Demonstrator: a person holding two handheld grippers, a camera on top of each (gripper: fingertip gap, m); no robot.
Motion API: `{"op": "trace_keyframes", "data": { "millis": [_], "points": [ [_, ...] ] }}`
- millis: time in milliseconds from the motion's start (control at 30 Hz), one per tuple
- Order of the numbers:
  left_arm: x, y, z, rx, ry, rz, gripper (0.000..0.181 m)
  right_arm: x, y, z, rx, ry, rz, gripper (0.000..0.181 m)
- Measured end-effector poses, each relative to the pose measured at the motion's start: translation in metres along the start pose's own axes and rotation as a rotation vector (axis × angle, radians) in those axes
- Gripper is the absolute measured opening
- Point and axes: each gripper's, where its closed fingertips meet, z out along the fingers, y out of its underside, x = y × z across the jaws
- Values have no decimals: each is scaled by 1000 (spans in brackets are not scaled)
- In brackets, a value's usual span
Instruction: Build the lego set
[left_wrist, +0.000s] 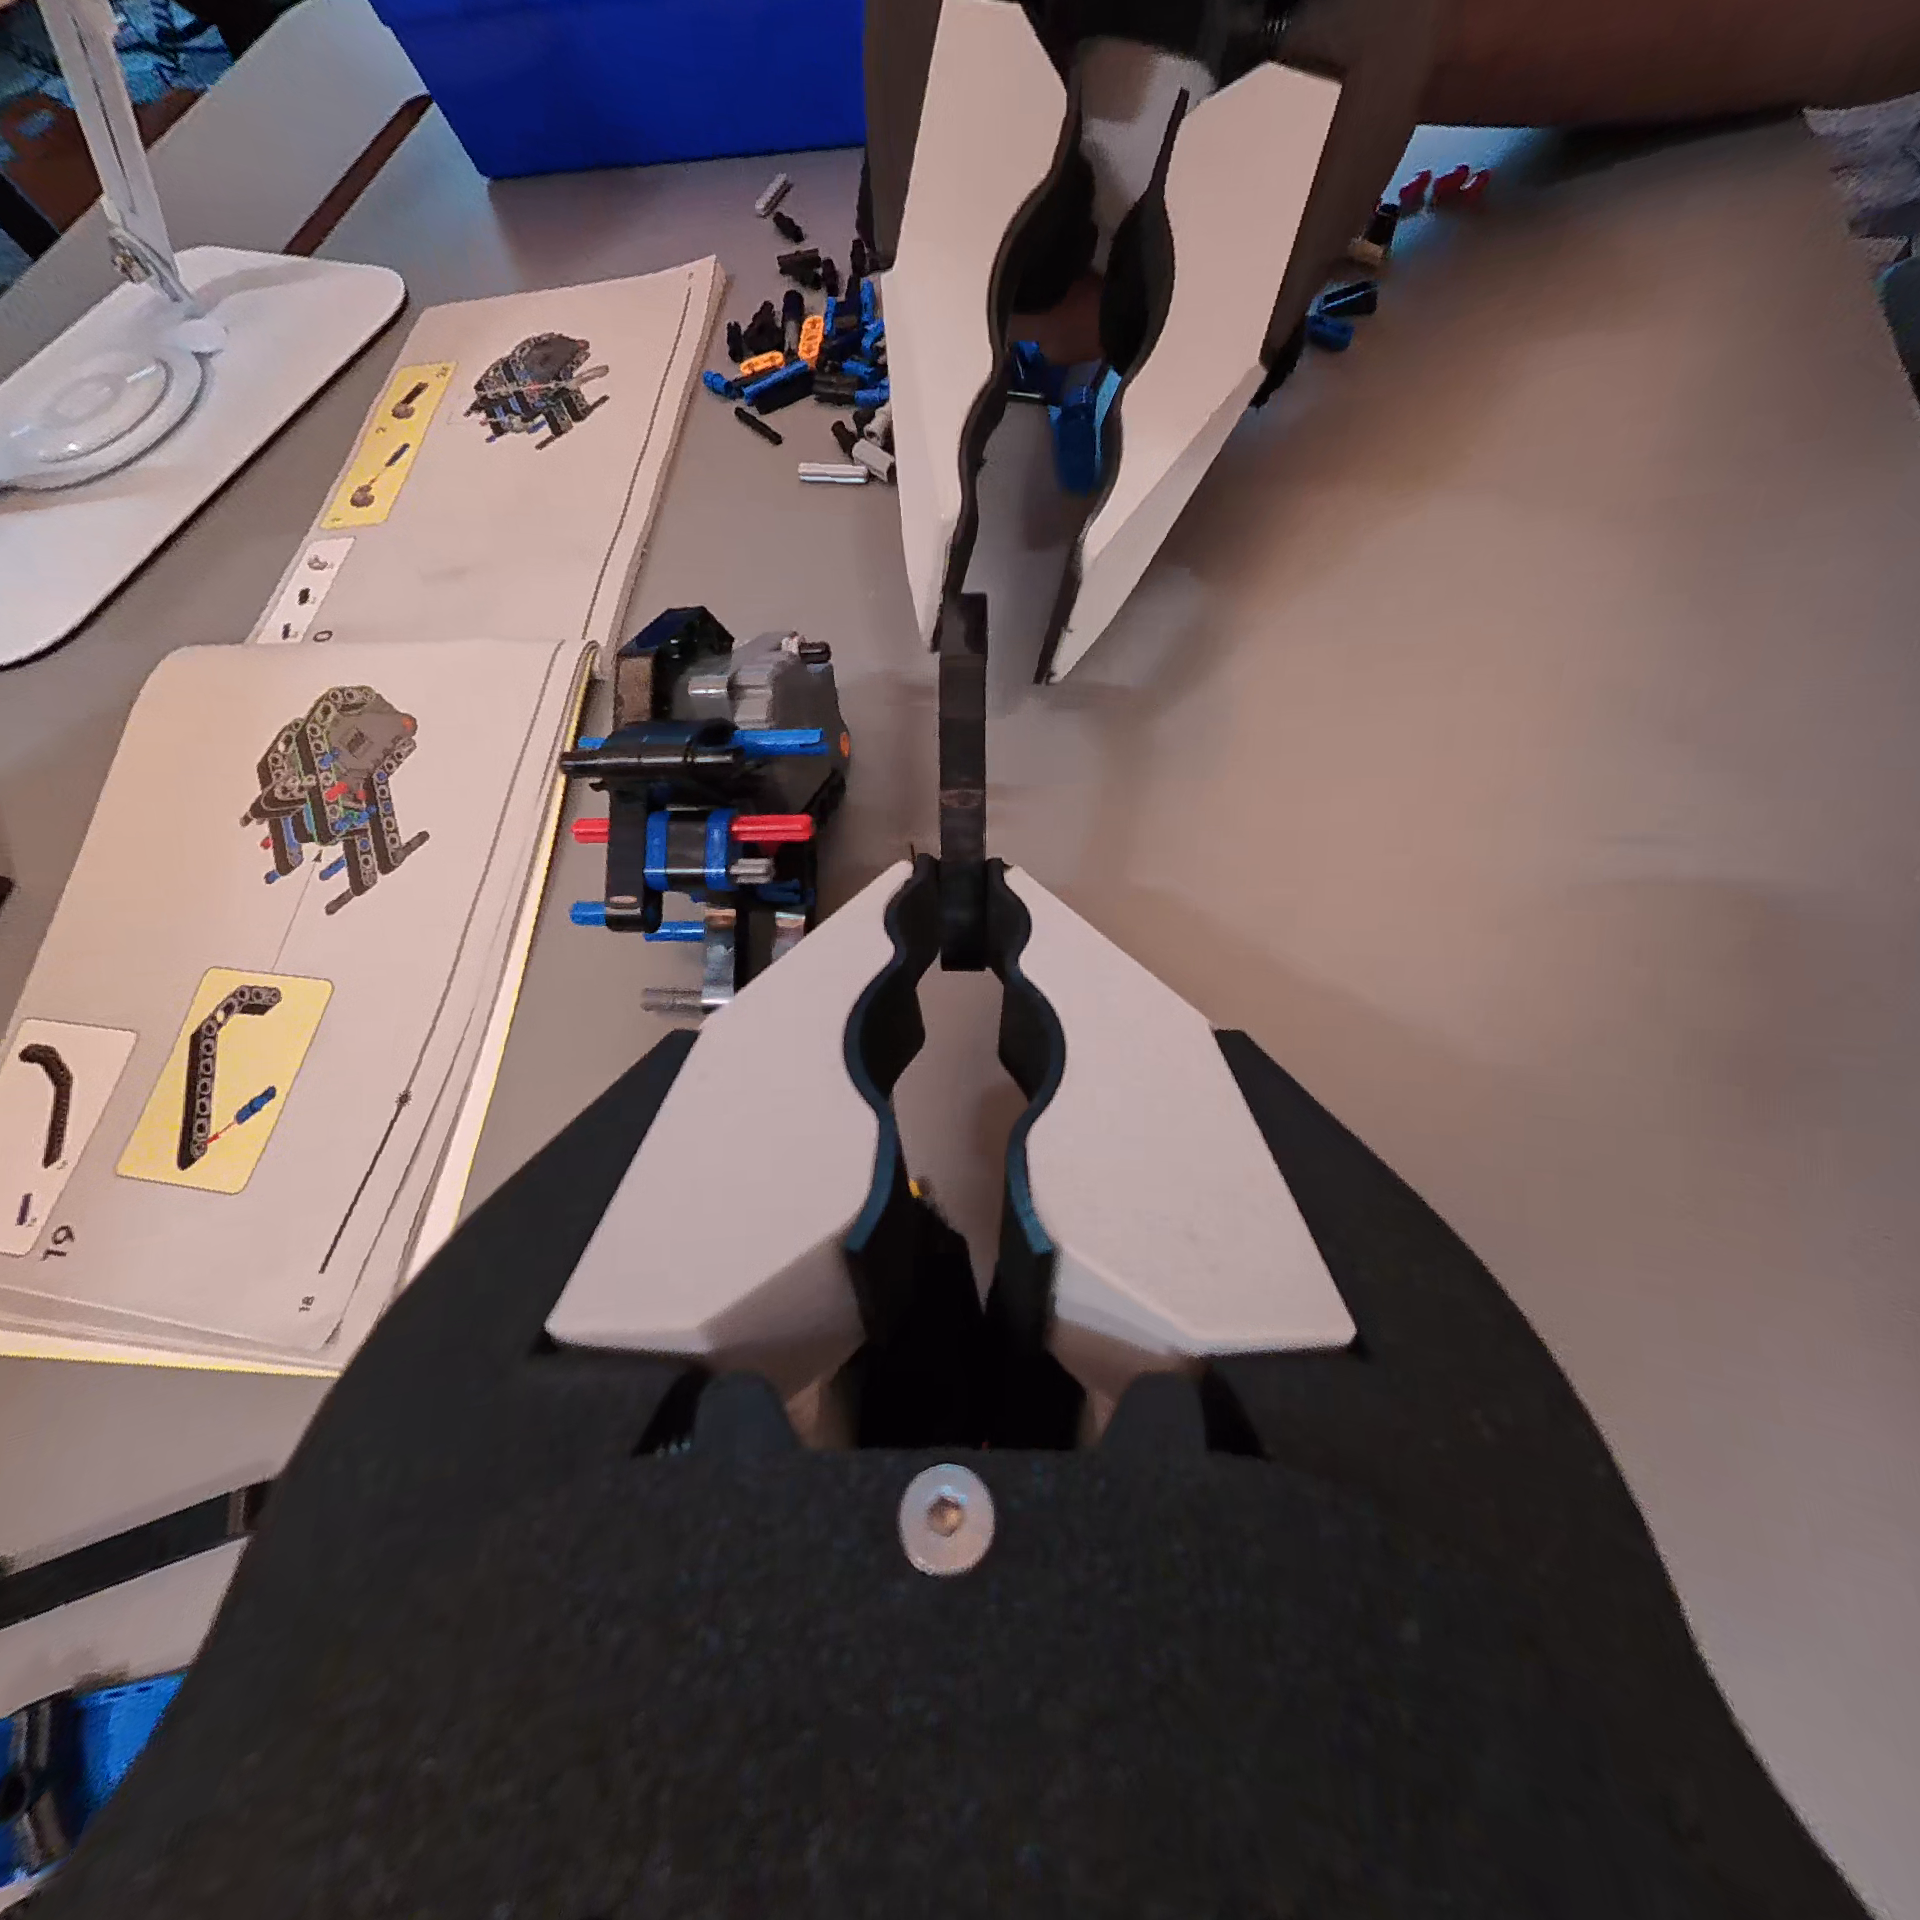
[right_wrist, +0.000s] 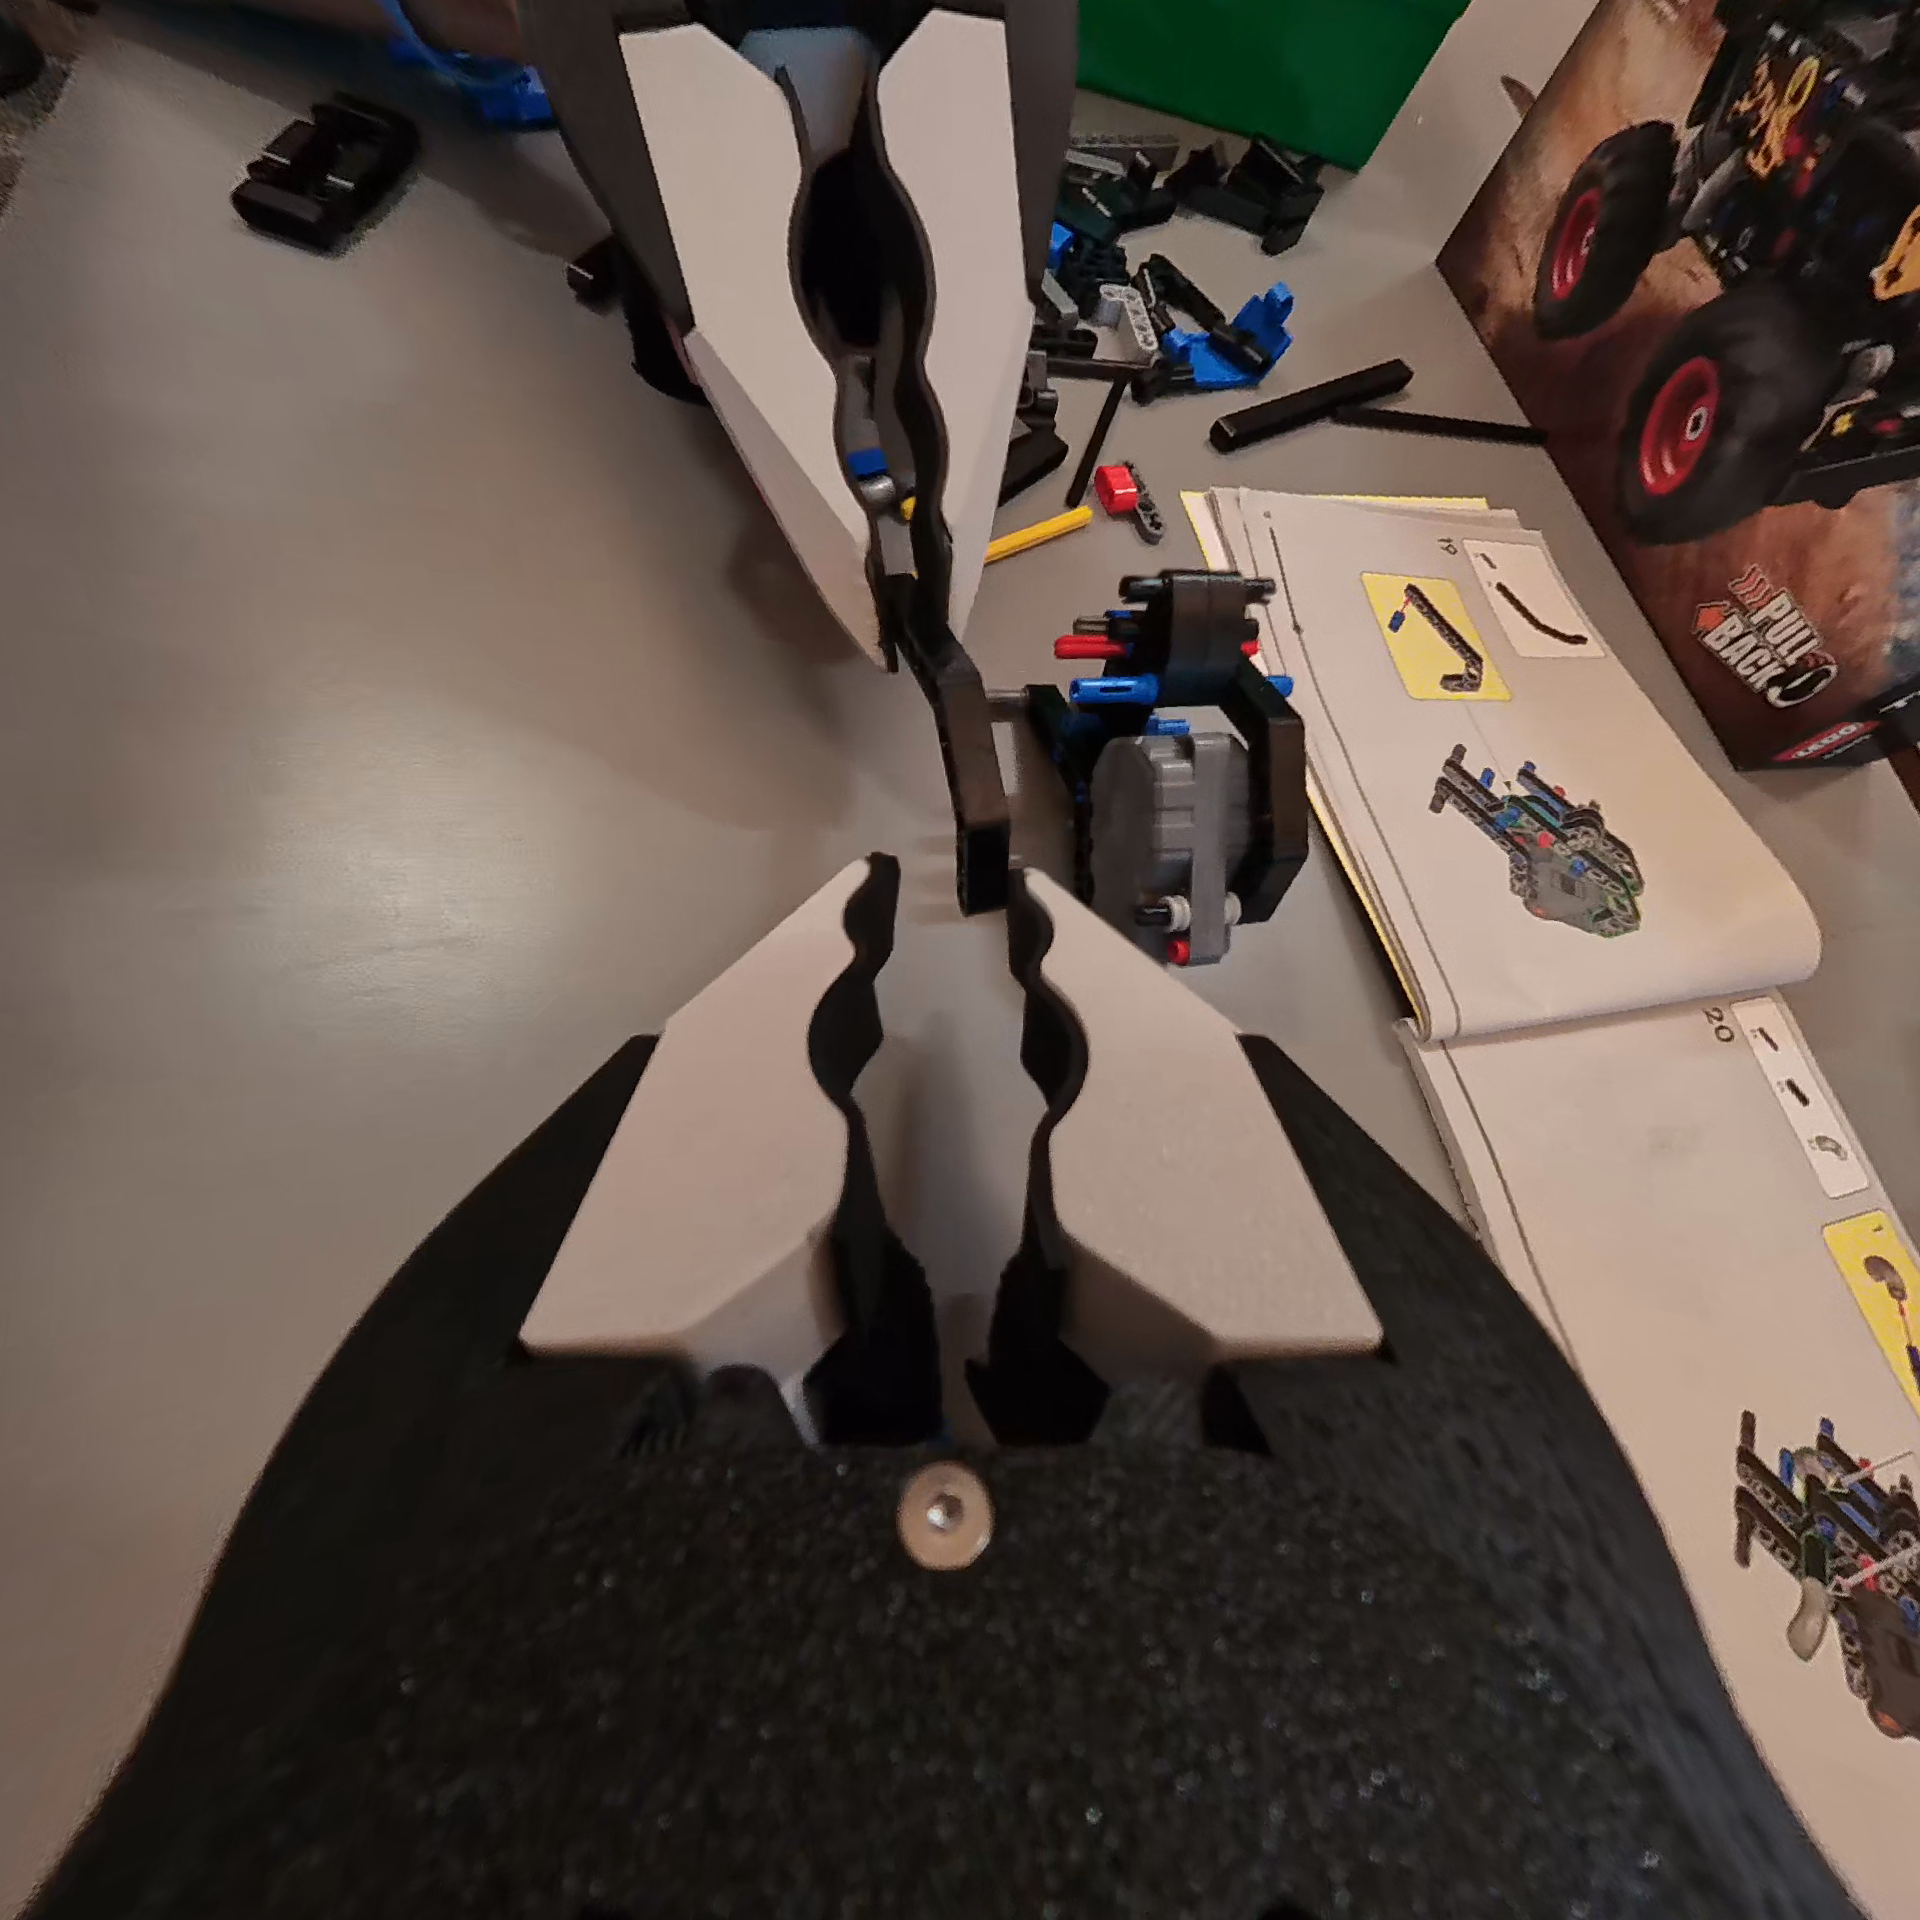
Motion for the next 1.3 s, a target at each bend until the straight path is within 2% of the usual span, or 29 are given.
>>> {"op": "trace_keyframes", "data": {
  "millis": [267,433,633,700,733,833,1033,1133,1300],
  "points": [
    [5,-8,-1,8,-21,64,6,0,-5,-2,5,34,-62,8],
    [-4,-6,-1,-15,-125,121,8,4,-6,0,-8,2,28,7],
    [-9,-17,-1,21,-190,95,28,14,-1,4,-49,88,-4,7],
    [-16,-21,-3,26,-276,154,31,15,1,6,-67,101,3,7],
    [-20,-23,-5,27,-335,203,26,16,3,6,-73,100,23,7],
    [-24,-26,-8,6,-448,322,27,17,2,6,-46,71,92,7],
    [-35,-14,-12,30,-369,121,40,15,2,-1,-3,21,87,7],
    [-31,-5,-7,26,-226,-12,62,16,8,1,-27,21,74,7],
    [-27,-2,-3,32,-162,-38,67,15,11,5,-26,16,51,7]
  ]
}}
